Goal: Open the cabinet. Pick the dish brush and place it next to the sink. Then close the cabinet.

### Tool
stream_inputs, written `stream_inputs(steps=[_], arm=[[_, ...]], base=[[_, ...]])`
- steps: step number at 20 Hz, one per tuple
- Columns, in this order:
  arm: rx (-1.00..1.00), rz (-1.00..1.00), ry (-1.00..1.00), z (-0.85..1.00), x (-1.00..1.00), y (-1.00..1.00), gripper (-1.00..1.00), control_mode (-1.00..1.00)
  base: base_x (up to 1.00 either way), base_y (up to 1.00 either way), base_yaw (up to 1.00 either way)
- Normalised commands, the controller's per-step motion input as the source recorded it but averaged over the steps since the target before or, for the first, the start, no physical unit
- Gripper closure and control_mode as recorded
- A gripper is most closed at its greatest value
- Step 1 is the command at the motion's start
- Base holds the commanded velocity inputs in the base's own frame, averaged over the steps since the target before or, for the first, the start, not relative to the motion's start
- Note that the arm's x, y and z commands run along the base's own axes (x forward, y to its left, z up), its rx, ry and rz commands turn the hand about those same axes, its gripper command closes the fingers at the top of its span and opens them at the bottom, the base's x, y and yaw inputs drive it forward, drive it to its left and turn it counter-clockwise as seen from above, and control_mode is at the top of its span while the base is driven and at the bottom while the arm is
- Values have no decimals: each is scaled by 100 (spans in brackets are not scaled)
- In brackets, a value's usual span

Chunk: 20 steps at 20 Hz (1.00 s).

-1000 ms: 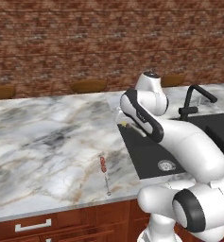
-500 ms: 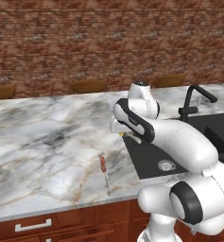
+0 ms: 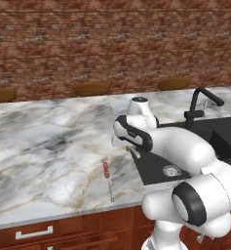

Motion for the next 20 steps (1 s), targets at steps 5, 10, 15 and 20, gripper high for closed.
stream_inputs(steps=[5, 10, 15, 20], arm=[[0, -1, 0, -33, 0, 0, 100, -100], [0, 4, 0, -18, 1, 0, 100, -100], [0, 11, -3, -16, 14, 0, 100, -100], [0, 13, -11, -10, 17, 0, 100, -100]], base=[[0, 0, 0], [0, 0, 0], [0, 0, 0], [0, 0, 0]])
